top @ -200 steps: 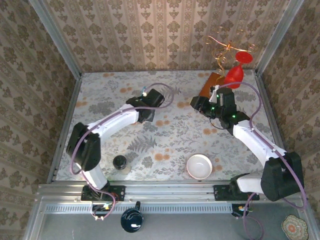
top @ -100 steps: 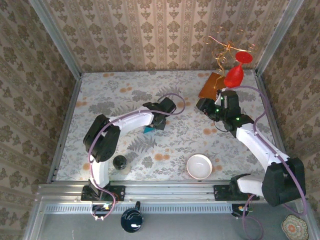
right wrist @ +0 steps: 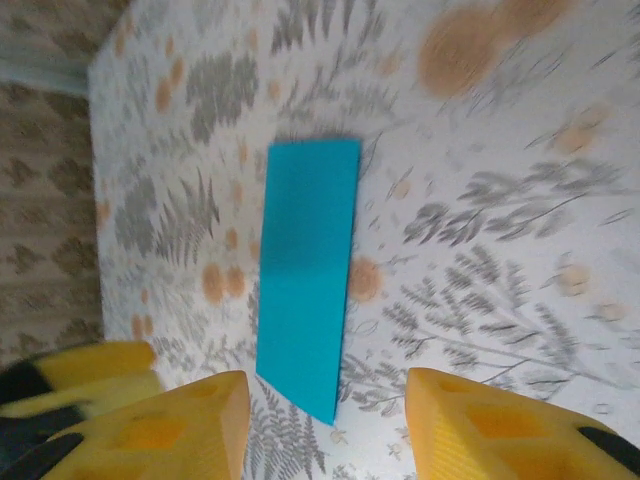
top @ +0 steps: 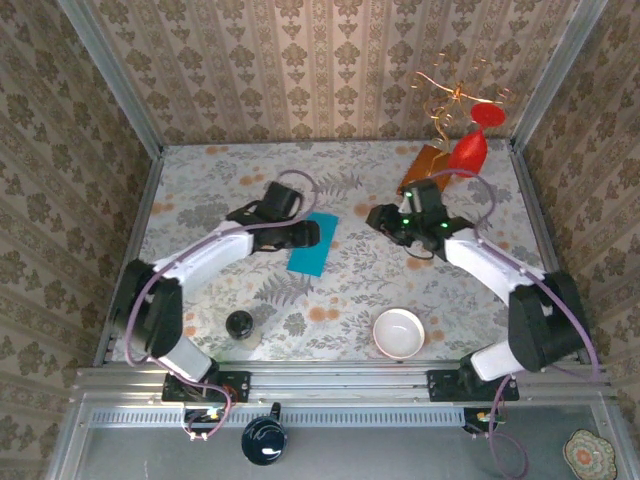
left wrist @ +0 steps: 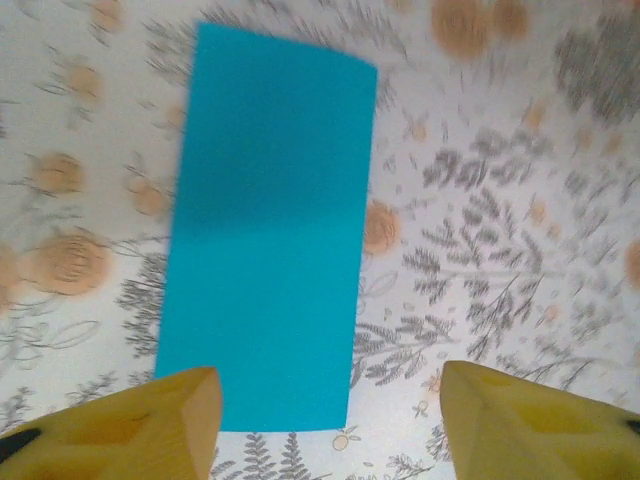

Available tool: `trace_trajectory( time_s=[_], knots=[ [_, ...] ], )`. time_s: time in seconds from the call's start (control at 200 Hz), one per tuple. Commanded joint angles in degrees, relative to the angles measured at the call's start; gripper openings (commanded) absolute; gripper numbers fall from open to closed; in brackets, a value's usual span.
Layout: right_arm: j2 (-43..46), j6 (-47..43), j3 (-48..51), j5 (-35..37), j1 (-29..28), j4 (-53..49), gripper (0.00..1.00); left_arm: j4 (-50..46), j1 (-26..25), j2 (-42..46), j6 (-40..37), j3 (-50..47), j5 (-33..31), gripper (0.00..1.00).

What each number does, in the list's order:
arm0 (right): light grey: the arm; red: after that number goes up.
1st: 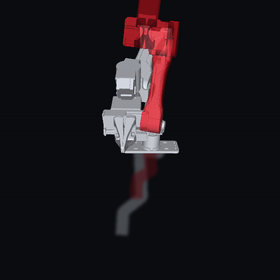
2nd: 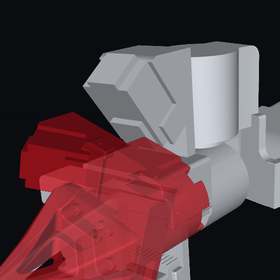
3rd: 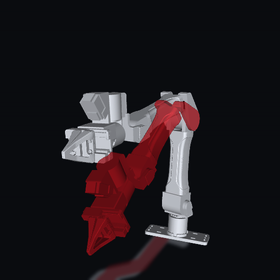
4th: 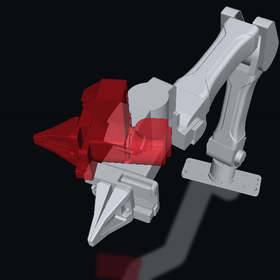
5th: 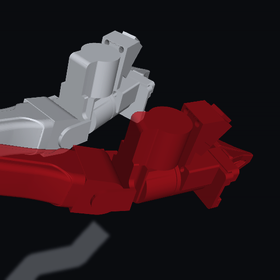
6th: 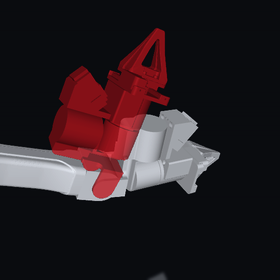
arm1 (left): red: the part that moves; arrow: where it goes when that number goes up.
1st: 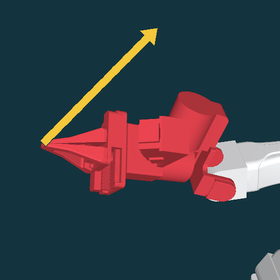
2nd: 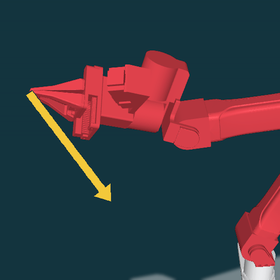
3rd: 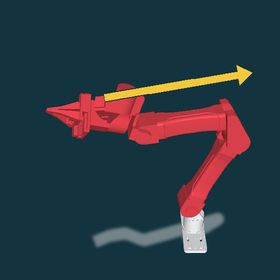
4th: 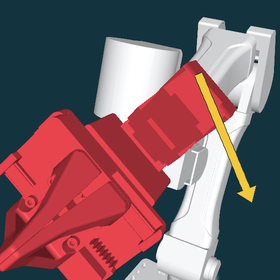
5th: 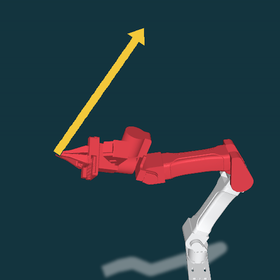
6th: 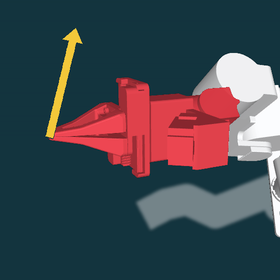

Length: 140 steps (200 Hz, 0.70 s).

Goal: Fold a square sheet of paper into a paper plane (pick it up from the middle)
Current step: Turn over the paper at the center of the table, then rotate the paper at the center of the table.

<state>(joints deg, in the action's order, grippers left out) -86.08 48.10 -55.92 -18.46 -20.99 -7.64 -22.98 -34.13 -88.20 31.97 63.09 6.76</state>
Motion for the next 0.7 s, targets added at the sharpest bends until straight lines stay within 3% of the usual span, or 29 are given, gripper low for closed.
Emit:
trace_trajectory(
  time_s=[0.0,0.17,0.33,0.49,0.695],
  knots=[
    [-5.6,-0.9,-5.0,-0.8,-4.7,-1.8,0.44,4.0,5.1,4.3,4.3,-5.8,5.2,0.67],
    [-15.0,0.0,-11.0,0.8,-11.9,-2.8,0.42,7.4,13.9,11.9,6.2,-14.6,6.1,0.88],
    [-22.1,-0.9,-16.9,2.0,-16.2,-5.7,0.41,7.4,20.3,18.5,6.8,-20.2,5.1,1.00],
    [-27.9,-1.6,-21.6,4.7,-18.0,-8.9,0.40,5.4,23.9,21.3,6.4,-22.0,6.1,1.00],
    [-32.3,-4.1,-25.2,5.4,-18.2,-12.6,0.39,3.4,24.0,20.9,6.6,-20.9,7.3,1.00]
  ],
)
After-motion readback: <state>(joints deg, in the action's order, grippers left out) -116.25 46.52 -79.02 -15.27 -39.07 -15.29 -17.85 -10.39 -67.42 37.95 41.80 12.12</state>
